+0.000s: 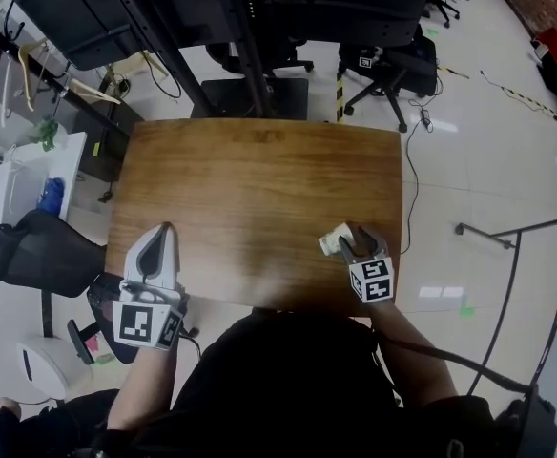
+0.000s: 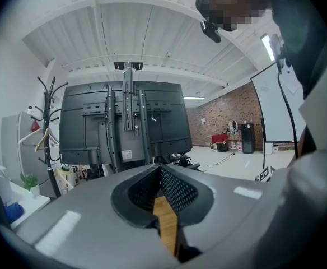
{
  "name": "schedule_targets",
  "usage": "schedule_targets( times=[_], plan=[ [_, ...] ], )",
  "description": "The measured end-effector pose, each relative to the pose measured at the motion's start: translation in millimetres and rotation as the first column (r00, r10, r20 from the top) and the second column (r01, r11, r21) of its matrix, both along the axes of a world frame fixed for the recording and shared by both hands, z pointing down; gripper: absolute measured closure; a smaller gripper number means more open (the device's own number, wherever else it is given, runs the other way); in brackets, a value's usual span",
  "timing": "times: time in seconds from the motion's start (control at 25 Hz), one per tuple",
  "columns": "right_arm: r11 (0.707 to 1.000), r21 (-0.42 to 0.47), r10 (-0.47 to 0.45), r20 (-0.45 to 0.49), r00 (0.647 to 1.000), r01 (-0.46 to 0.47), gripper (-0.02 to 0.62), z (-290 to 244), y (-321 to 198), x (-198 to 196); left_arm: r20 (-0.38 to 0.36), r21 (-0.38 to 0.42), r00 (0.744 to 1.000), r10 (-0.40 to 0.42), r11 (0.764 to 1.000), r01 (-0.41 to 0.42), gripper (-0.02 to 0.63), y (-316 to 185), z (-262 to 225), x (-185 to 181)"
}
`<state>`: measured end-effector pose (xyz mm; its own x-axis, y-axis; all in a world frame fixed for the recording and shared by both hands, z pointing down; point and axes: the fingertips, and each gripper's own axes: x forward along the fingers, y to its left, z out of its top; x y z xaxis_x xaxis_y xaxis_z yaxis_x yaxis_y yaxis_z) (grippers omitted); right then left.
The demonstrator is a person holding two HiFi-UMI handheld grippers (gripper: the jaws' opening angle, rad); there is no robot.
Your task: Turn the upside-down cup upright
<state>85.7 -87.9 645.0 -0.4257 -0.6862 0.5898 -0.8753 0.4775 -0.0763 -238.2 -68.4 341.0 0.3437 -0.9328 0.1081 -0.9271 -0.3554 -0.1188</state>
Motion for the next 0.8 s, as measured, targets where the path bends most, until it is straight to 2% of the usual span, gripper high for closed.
schedule_targets(
  times=[0.08, 0.2, 0.28, 0.32, 0.52, 0.6, 0.68, 0.72, 0.8],
  plan=[
    [0.999, -0.048, 0.005, 0.042, 0.999, -0.003, 0.357, 7, -4, 1, -0.003, 0.011, 1.0, 0.017, 1.0, -0.017, 0.606, -2, -2, 5],
    [0.991, -0.134, -0.007, 0.089, 0.996, 0.019, 0.356, 20, -5, -6, -0.001, 0.039, 1.0, 0.031, 0.999, -0.031, 0.606, -6, -10, 9],
    [0.984, -0.172, -0.02, 0.097, 0.995, 0.037, 0.377, 26, -3, -11, -0.011, 0.049, 0.999, 0.037, 0.998, -0.036, 0.606, -9, -13, 11],
    [0.984, -0.175, -0.028, 0.095, 0.995, 0.044, 0.41, 27, -2, -13, -0.015, 0.05, 0.999, 0.038, 0.998, -0.037, 0.606, -10, -14, 11],
    [0.989, -0.112, -0.091, 0.05, 0.995, 0.097, 0.447, 17, 1, -21, -0.016, 0.052, 0.999, 0.036, 0.998, -0.035, 0.606, -14, -12, 10],
    [0.99, -0.063, -0.127, 0.017, 0.992, 0.128, 0.482, 7, 0, -24, -0.032, 0.068, 0.998, 0.054, 0.996, -0.052, 0.606, -15, -15, 14],
    [0.986, -0.019, -0.166, -0.022, 0.986, 0.166, 0.524, -3, 1, -28, -0.026, 0.047, 0.999, 0.048, 0.998, -0.047, 0.606, -15, -11, 13],
    [0.983, -0.007, -0.185, -0.043, 0.982, 0.185, 0.566, -7, 1, -31, -0.02, 0.035, 0.999, 0.042, 0.999, -0.041, 0.606, -16, -8, 12],
    [0.976, -0.003, -0.219, -0.076, 0.973, 0.22, 0.573, -11, 3, -36, -0.023, 0.031, 0.999, 0.044, 0.999, -0.044, 0.606, -17, -7, 12]
  ],
)
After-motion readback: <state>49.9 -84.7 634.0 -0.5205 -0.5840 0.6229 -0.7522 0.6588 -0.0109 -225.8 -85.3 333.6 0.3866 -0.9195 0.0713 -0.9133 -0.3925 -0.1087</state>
